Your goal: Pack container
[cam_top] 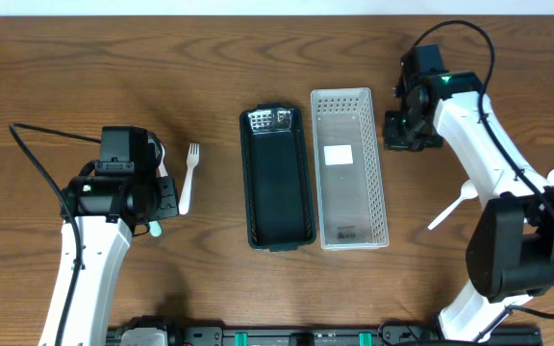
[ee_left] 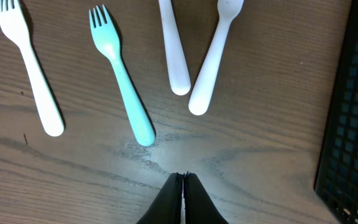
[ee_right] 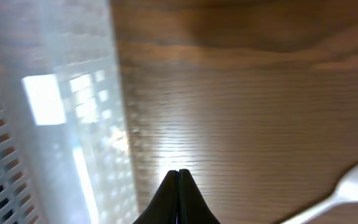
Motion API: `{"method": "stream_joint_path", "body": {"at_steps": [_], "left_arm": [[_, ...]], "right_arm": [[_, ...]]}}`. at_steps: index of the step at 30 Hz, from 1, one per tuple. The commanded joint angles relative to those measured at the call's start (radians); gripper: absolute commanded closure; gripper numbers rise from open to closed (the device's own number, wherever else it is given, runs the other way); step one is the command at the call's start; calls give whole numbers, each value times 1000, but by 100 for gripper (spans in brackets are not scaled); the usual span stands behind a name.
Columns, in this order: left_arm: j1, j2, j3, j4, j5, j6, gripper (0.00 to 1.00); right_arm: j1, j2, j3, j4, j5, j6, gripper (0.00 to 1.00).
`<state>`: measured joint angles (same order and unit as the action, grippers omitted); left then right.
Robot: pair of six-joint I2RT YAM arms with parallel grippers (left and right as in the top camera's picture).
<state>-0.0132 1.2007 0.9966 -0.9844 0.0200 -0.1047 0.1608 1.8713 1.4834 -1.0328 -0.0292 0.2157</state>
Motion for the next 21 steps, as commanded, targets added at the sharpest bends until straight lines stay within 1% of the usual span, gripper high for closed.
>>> {"method": "stream_joint_path", "body": {"at_steps": [1, 6, 16, 19, 21], "left_arm": [[6, 0, 17, -3, -2, -5, 94], [6, 0, 17, -3, -2, -5, 95], [6, 0, 17, -2, -2, -5, 94], [6, 0, 17, -2, -2, -5, 94], [6, 0, 17, -2, -2, -5, 94]], "right_arm": [[31, 18, -1, -1, -108, -54, 97], [50, 21, -1, 0, -200, -100, 94], [52, 21, -1, 2, -199, -101, 94], [49, 21, -1, 8, -161, -100, 93], [42, 19, 0, 11, -92, -88, 91]]}}
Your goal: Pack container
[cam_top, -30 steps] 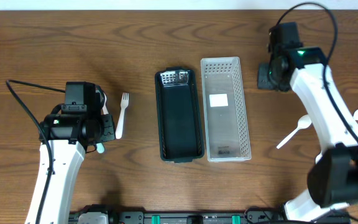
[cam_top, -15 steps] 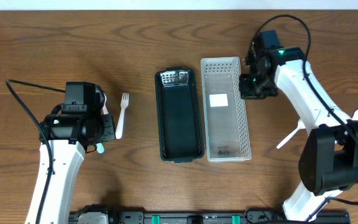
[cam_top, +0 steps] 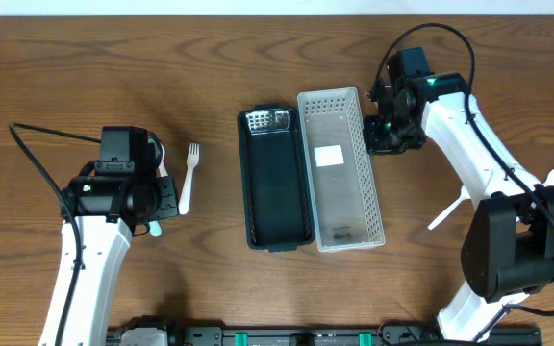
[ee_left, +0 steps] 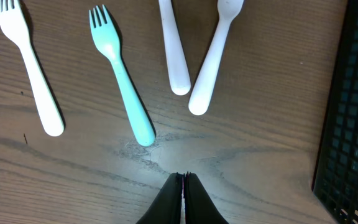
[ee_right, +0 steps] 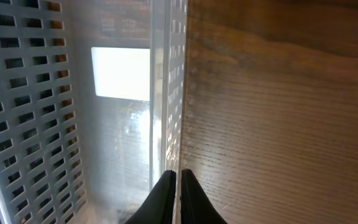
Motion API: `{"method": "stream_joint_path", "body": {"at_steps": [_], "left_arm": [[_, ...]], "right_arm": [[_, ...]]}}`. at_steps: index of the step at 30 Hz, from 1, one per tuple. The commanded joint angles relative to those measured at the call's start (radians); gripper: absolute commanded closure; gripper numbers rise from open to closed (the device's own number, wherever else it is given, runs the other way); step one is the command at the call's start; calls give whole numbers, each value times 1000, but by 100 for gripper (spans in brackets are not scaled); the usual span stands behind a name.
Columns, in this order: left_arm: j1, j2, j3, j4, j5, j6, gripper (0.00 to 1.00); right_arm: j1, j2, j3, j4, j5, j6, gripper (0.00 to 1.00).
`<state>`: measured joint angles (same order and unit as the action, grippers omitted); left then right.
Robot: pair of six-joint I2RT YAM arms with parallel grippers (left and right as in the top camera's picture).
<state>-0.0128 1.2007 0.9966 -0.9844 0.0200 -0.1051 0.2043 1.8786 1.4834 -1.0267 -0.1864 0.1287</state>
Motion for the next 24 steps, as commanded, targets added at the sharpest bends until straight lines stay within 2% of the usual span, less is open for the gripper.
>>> {"method": "stream_joint_path", "body": {"at_steps": [1, 4, 6, 7, 8, 10, 11, 13, 17, 24], "left_arm": [[6, 0, 17, -2, -2, -5, 93], [6, 0, 17, -2, -2, -5, 83], [6, 0, 17, -2, -2, -5, 74], [6, 0, 17, -2, -2, -5, 63], [6, 0, 17, -2, -2, -5, 61], [6, 0, 17, -2, -2, -5, 60], [6, 0, 17, -2, -2, -5, 57], [6, 0, 17, -2, -2, -5, 52], [6, 0, 17, -2, -2, -5, 51], [6, 0, 17, -2, -2, -5, 50]], "right_arm": [[-7, 11, 3, 4, 123, 24, 90], [-43, -15, 15, -18, 298, 132, 90], [-81, -56, 21, -30, 373, 208, 86], [-104, -84, 21, -33, 388, 238, 82], [-125, -110, 21, -35, 391, 259, 74], [-177, -170, 20, -45, 391, 302, 22], [-198, -192, 20, -52, 388, 317, 10], [-240, -232, 20, -78, 389, 381, 1], [-311, -253, 7, -145, 384, 558, 1], [-362, -218, -179, -38, 366, 576, 1]]}}
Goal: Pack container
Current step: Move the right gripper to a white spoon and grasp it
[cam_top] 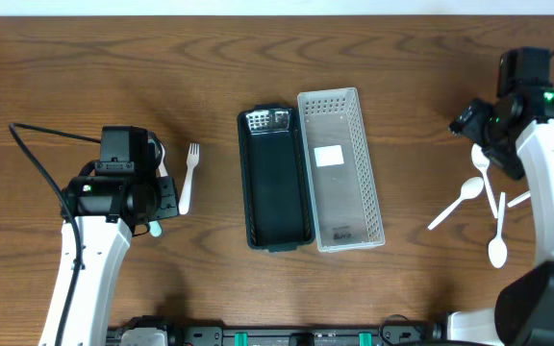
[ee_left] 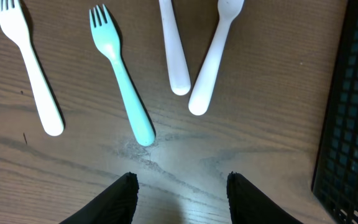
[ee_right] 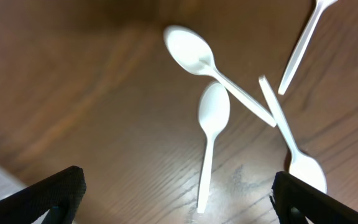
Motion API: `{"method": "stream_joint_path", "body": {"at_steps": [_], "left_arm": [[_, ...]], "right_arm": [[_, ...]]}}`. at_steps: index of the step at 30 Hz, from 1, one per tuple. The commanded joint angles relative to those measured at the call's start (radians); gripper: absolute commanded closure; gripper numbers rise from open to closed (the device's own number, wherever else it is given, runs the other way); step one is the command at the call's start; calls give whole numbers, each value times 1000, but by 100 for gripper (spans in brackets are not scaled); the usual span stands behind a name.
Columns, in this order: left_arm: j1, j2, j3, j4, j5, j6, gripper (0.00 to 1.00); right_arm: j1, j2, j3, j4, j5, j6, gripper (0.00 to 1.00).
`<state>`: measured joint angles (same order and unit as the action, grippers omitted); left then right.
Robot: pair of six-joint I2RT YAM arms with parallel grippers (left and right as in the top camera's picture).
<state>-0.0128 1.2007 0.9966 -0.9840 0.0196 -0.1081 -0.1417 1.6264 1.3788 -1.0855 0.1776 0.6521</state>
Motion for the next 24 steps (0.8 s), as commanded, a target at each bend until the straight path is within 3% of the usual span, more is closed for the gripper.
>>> {"method": "stream_joint_path", "body": {"at_steps": [1, 4, 6, 15, 21, 24], "left_arm": [[6, 0, 17, -3, -1, -2, 50], [6, 0, 17, -3, -1, -2, 50], [6, 0, 17, -3, -1, -2, 42], [6, 0, 17, -3, -1, -2, 41], [6, 0, 17, -3, -1, -2, 23], [6, 0, 17, -3, -1, -2, 20]], "right_arm": [[-23, 42, -107, 51, -6, 41, 1], [-46, 60, -187, 146, -63, -21, 3], [-58, 70, -230, 188, -80, -22, 5], [-65, 76, -373, 330, -88, -22, 4], [-65, 76, -473, 461, -89, -22, 3], [-65, 76, -511, 502, -89, -22, 3]]}}
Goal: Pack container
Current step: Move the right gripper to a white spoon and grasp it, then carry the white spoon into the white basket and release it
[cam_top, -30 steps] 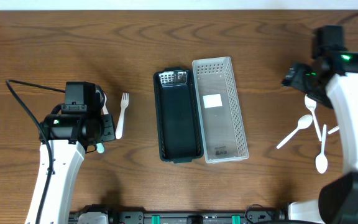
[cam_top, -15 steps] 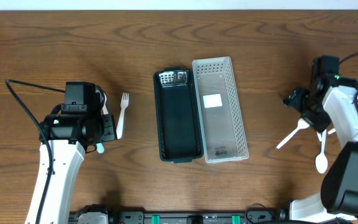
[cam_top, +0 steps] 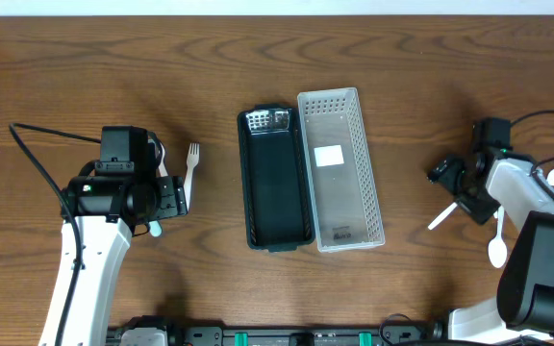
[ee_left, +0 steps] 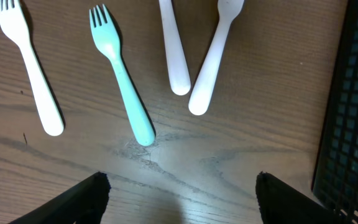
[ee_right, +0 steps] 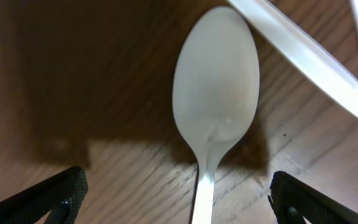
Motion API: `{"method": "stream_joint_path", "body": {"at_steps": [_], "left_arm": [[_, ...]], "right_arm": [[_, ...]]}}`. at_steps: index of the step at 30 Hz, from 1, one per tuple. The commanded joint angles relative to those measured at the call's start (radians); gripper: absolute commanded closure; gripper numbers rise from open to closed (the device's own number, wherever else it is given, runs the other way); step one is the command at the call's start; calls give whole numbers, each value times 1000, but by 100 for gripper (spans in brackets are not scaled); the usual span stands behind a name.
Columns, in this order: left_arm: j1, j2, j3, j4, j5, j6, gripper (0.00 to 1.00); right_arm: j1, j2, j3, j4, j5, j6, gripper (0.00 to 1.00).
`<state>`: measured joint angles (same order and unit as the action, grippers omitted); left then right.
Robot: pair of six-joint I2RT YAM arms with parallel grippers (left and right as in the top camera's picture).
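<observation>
A black container and a white perforated basket lie side by side, touching, at mid-table. My left gripper is open above the wood, just short of a white fork, a teal fork and two white handles. On the right, my right gripper is open and low over a white spoon, one finger on either side of its handle. In the overhead view the right gripper hides that spoon's bowl.
More white spoons lie right of the right gripper, and one handle crosses just beyond the spoon's bowl. The black container's edge shows at the right of the left wrist view. A white fork lies between left arm and container.
My right gripper was open and high over the spoons at the far right; now it is lower and nearer, astride one spoon's handle. My left gripper's fingers stand wider apart.
Both grippers were shut, the right one beside the white basket, which stood apart from the black container. Then the basket lay against the container with the right gripper at its wall. Later both grippers were open, the right one over the spoons, now down around one.
</observation>
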<state>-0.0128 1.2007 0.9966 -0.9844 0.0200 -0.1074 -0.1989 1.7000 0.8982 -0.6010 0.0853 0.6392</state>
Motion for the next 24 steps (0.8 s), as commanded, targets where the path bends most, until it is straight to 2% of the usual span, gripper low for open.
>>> {"method": "stream_joint_path", "body": {"at_steps": [1, 7, 9, 15, 17, 20, 24], "left_arm": [[6, 0, 17, -3, -2, -3, 20], [6, 0, 17, -3, -2, -3, 17], [6, 0, 17, -3, -2, -3, 17], [6, 0, 17, -3, -2, -3, 17], [6, 0, 17, -2, -2, -3, 17], [6, 0, 17, -2, -2, -3, 17], [6, 0, 17, -2, -2, -3, 17]], "right_arm": [[-8, 2, -37, 25, 3, -9, 3], [-8, 2, -50, 40, 3, -9, 6], [-8, 2, -50, 40, 3, -9, 14], [-8, 2, -50, 39, 3, -8, 50], [-7, 2, -50, 39, 0, -8, 58], [-8, 2, -50, 39, -1, -8, 64], [-7, 2, -50, 37, -5, -9, 82]]}}
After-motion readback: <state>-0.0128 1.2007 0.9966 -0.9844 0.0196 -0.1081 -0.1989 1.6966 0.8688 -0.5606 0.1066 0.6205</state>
